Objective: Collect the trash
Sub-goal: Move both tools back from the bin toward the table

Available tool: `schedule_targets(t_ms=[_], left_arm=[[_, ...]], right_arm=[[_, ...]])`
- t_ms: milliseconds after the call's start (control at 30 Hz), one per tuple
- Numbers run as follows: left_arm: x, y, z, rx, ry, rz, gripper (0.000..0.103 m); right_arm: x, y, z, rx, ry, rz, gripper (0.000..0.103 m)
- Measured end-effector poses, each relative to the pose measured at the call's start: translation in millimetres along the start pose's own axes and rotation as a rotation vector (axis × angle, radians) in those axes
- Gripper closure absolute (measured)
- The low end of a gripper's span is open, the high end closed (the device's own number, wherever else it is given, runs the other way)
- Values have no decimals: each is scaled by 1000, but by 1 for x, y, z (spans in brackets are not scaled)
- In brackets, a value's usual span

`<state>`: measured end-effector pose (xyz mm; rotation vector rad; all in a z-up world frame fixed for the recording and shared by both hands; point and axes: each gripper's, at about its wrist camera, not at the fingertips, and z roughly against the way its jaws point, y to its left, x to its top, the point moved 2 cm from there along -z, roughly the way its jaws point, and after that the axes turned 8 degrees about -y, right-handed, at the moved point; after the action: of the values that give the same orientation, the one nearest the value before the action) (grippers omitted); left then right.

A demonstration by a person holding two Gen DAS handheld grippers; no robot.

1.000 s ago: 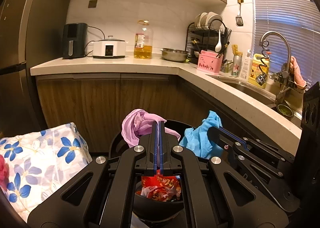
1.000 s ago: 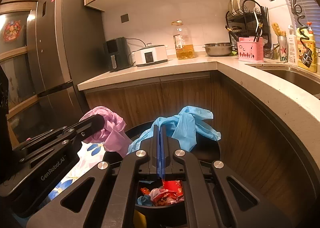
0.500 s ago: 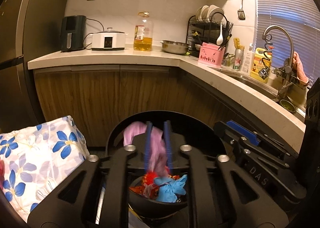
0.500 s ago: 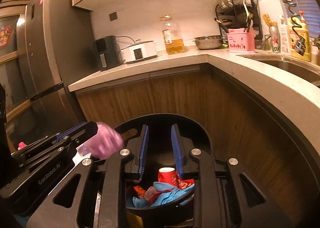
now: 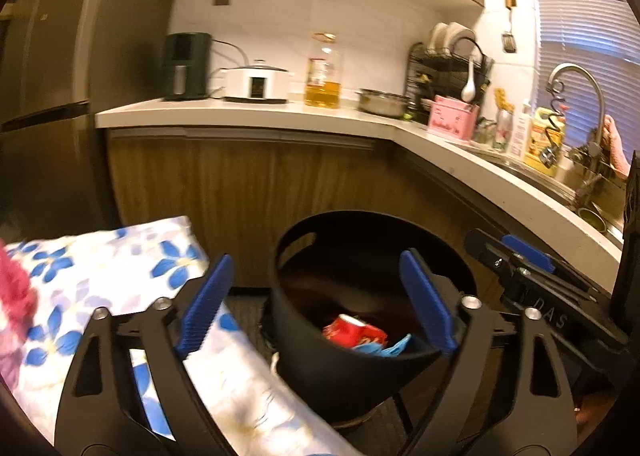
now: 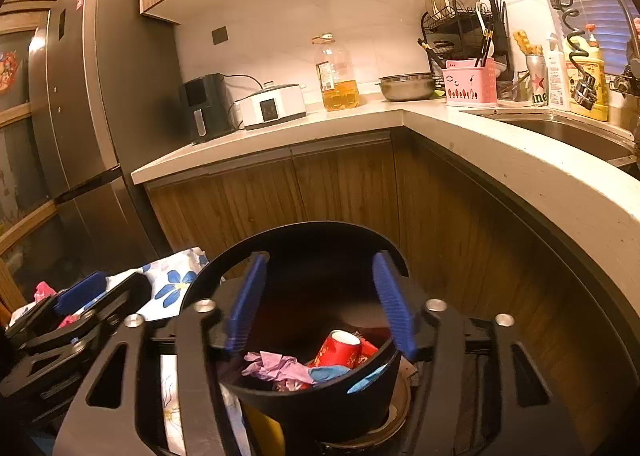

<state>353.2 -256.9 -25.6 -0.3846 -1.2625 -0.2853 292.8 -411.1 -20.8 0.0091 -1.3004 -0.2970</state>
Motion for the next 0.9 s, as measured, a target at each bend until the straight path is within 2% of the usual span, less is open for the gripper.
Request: schedule_targets(t_ms=[167,233,567,767,900], left_arm=[[-8,20,39,91,-37,21,9],[-11,31,56,122,-52,47,8],[-25,81,136,303,-123,90,8],[-38,124,186,461,-163,102,8],[-51,156,218,593,-186,89,8]], right_arm=[[-4,9,14,1,-12,7,25],[-7,14,21,6,-16,10,23],[-18,59,54,82,-30,29,22],[-37,102,70,164,-23,57,22],[-53,134,75,221,3,68,22]])
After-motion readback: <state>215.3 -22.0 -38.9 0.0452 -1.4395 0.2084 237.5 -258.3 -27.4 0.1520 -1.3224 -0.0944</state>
